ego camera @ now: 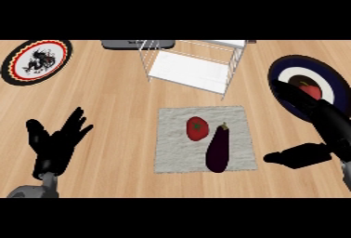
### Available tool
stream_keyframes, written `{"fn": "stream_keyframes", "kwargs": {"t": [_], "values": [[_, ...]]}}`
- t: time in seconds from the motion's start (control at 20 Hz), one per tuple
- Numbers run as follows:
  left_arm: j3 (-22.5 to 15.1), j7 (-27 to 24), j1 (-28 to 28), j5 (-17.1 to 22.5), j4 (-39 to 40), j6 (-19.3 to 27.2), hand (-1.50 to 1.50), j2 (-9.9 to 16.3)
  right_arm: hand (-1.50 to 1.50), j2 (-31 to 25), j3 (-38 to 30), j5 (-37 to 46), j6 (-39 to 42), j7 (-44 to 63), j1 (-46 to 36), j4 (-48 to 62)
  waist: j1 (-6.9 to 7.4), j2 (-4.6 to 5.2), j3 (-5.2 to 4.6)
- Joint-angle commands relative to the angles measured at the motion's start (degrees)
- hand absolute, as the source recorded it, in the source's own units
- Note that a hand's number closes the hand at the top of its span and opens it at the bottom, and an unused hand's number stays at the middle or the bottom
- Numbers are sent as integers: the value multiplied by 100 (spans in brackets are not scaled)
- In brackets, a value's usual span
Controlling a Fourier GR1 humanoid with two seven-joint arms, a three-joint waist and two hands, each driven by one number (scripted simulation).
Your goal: Pick the tomato from the placemat and place it in the tiered shelf
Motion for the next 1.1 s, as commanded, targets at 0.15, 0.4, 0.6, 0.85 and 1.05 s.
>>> {"fn": "stream_keyframes", "kwargs": {"t": [0.15,0.4,0.6,0.85,1.05], "values": [[-41,-24,65,-114,425,-52,0,-137,-150,348,805,687,-402,2515,-1061,-662,87,58,-55],[-38,440,-22,-65,6,-41,0,-54,-150,1037,1369,1611,-774,3743,-1960,-150,171,64,-49],[-76,215,23,-196,264,-30,0,-241,-150,1213,1430,1916,-439,4419,-2436,155,97,61,-47],[12,623,-259,-259,70,95,0,-144,-150,1953,1818,2160,-286,4654,-2686,922,92,66,-43],[-35,106,212,-276,81,-106,0,-312,-150,2192,1758,2330,-107,4230,-2972,1799,146,76,-42]]}}
